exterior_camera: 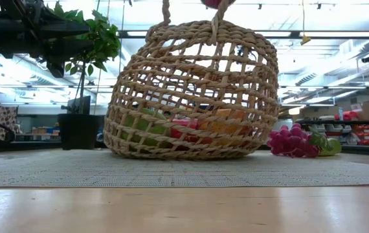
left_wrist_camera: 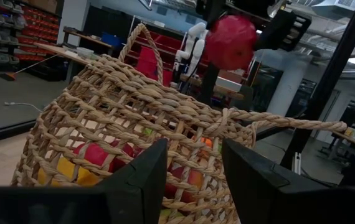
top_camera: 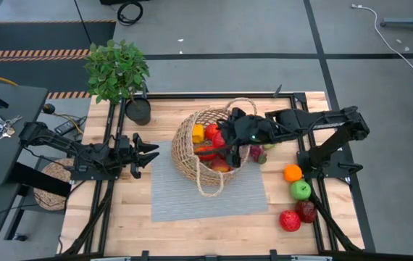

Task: Build produce basket
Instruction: Put the red apple into the brown basket

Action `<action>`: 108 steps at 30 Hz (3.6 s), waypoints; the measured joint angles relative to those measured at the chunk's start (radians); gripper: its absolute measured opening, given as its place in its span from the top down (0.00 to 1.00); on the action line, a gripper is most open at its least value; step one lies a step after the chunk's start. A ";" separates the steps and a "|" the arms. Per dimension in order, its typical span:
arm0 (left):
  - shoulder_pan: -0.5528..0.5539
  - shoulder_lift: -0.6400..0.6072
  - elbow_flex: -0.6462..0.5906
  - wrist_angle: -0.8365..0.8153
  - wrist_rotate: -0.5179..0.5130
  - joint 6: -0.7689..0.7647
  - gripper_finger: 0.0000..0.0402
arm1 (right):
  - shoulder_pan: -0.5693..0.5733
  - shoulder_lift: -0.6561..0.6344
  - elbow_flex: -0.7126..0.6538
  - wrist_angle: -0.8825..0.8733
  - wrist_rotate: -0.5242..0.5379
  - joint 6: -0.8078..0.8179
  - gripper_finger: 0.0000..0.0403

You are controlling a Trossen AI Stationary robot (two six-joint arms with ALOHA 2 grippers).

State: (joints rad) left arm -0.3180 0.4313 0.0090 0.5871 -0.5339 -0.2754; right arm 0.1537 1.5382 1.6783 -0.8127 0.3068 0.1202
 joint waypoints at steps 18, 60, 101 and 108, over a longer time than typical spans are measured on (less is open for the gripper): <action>0.000 0.000 0.000 0.000 0.000 0.000 0.60 | 0.018 0.020 0.000 0.061 0.129 -0.813 0.13; 0.000 0.000 0.000 0.000 0.000 0.000 0.60 | -0.122 0.098 0.000 0.003 0.028 0.410 0.13; 0.000 0.000 0.000 0.000 0.000 0.000 0.60 | -0.150 0.097 -0.571 0.573 -0.076 0.373 0.08; 0.000 0.000 0.000 0.000 0.000 0.000 0.60 | -0.173 0.097 -0.570 0.573 -0.109 0.355 0.02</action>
State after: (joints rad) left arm -0.3180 0.4316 0.0090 0.5869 -0.5339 -0.2756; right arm -0.0195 1.6352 1.1078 -0.2396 0.1976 0.4749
